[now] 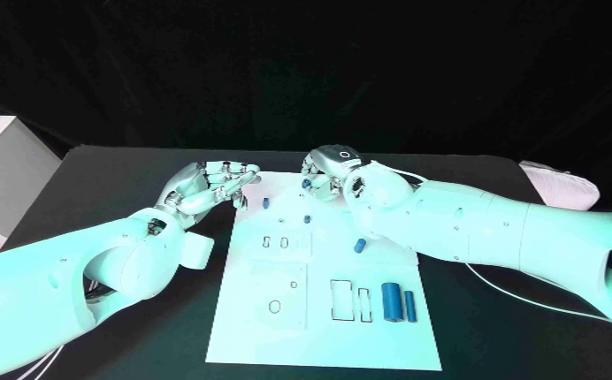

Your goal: Assemble the parts on the task board

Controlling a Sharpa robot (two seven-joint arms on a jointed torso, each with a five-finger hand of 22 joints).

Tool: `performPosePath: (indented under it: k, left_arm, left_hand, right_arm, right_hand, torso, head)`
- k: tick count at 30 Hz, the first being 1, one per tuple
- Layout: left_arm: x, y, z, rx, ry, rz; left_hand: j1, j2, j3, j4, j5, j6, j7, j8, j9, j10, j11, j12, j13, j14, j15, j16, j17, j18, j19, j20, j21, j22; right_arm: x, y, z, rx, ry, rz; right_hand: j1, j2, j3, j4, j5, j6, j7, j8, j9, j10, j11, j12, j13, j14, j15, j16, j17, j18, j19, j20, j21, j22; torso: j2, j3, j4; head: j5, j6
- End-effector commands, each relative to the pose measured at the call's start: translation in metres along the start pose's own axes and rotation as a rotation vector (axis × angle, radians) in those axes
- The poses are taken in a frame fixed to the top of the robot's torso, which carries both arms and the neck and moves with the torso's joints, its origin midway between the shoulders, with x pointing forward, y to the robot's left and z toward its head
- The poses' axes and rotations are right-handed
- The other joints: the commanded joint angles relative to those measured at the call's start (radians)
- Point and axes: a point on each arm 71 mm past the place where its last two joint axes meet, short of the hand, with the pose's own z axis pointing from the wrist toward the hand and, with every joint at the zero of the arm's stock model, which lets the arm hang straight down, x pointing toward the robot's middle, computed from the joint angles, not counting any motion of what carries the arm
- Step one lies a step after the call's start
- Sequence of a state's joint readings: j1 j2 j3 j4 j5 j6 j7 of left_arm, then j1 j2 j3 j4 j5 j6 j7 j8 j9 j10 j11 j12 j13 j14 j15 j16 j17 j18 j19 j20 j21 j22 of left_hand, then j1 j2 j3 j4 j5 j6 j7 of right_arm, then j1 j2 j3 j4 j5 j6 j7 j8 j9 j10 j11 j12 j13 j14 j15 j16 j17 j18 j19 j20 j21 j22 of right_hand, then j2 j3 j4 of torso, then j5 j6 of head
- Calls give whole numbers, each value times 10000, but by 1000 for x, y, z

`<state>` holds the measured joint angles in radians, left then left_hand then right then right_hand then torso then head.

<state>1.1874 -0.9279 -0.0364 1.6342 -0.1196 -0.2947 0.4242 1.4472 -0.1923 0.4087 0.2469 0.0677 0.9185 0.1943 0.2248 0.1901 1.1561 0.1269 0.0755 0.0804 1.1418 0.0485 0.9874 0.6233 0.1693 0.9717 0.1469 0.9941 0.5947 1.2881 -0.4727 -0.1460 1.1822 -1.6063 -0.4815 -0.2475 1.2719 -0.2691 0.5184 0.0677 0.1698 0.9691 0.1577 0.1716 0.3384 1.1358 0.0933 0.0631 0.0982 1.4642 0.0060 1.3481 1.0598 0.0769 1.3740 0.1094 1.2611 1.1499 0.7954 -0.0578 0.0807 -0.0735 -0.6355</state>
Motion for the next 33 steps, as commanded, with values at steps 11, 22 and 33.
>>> performPosePath:
  k: [11,22,33]
  left_arm:
    - [-4,-1,0,54,-1,-43]
    - [-9,0,1,44,-124,-35]
    - [-8,1,2,48,-85,-62]
  left_hand:
    - [-35,18,62,-13,-59,-99,-3,-56,21,-85,-9,-49,-6,-36,19,50,-21,143,-88,-2,63,36]
    - [-41,13,63,-15,-60,-105,-4,-58,22,-91,-7,-50,-7,-37,20,52,-23,142,-93,0,70,40]
    - [-43,13,66,-18,-59,-107,-7,-59,24,-95,-8,-49,-7,-39,21,54,-25,142,-98,1,77,44]
  right_arm:
    - [-17,-20,-29,-19,-463,290]
    - [-50,-66,-63,864,-779,1204]
    - [-47,-107,-75,1833,668,1510]
  right_hand:
    - [1916,537,-3892,1325,51,-655,143,-559,-59,-1284,148,835,-278,-153,132,-596,-1181,383,-332,89,-1391,-1344]
    - [2214,510,-3548,2032,251,-504,73,-625,-58,568,-84,1960,86,206,-28,218,185,60,416,-26,-41,347]
    - [2101,574,-4796,2234,491,-1087,143,-706,132,3281,-10,14015,13142,755,31,1761,3486,-357,1150,1,1708,2537]
  torso:
    - [-43,95,-94]
    - [-171,262,-318]
    - [-185,328,-400]
  head:
    - [74,70]
    - [94,189]
    - [47,132]
